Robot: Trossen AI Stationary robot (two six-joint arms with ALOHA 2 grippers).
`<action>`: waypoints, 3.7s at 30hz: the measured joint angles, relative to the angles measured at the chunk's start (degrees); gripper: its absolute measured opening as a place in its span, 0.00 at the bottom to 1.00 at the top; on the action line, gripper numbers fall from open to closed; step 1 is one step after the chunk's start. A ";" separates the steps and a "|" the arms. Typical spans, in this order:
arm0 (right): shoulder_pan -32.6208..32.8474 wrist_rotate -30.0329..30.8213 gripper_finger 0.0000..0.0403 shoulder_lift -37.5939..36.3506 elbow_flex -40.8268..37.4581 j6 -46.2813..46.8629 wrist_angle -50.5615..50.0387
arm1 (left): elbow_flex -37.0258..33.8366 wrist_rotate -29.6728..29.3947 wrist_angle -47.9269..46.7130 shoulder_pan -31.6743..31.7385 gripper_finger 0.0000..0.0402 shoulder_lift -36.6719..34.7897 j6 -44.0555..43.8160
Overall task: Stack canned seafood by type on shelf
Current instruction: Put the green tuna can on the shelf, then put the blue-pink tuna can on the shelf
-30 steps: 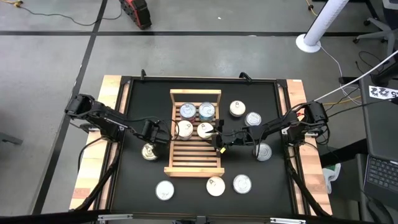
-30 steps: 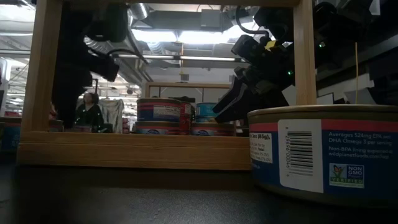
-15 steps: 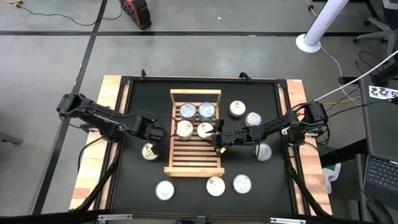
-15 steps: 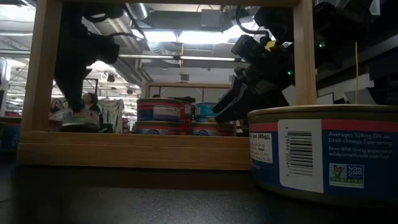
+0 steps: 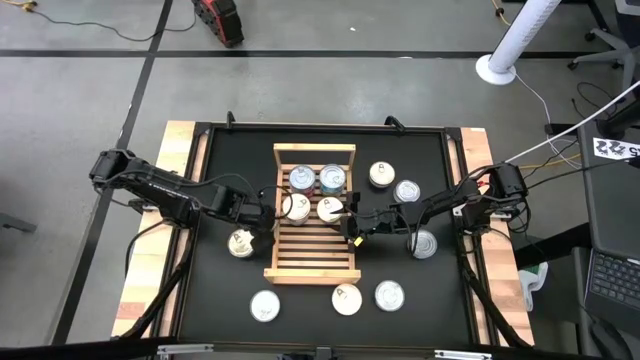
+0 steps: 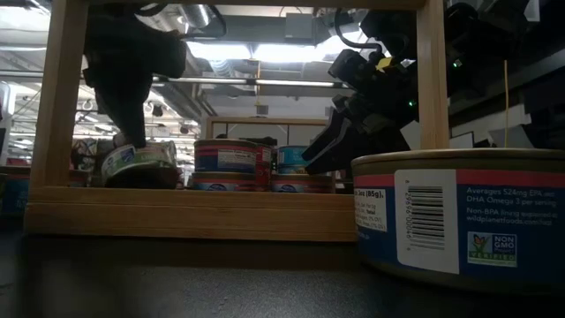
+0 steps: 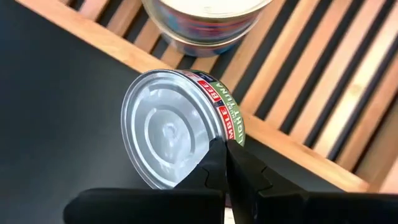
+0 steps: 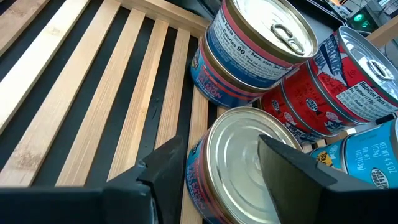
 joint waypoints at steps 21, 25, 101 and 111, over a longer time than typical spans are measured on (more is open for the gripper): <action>0.00 -0.02 0.51 0.00 0.00 0.00 0.01 | 0.07 1.79 17.03 -6.87 0.00 1.34 0.86; 0.00 -0.02 0.51 0.00 0.00 0.00 0.00 | 0.23 2.18 19.76 -7.09 0.00 3.77 2.29; -20.22 -6.53 0.51 -24.63 0.02 4.18 -41.97 | 2.97 0.26 20.01 -0.35 0.35 -5.29 18.33; -26.07 -9.34 0.51 -23.52 0.00 4.15 -46.12 | 2.97 0.27 19.99 -0.10 0.35 -5.28 19.48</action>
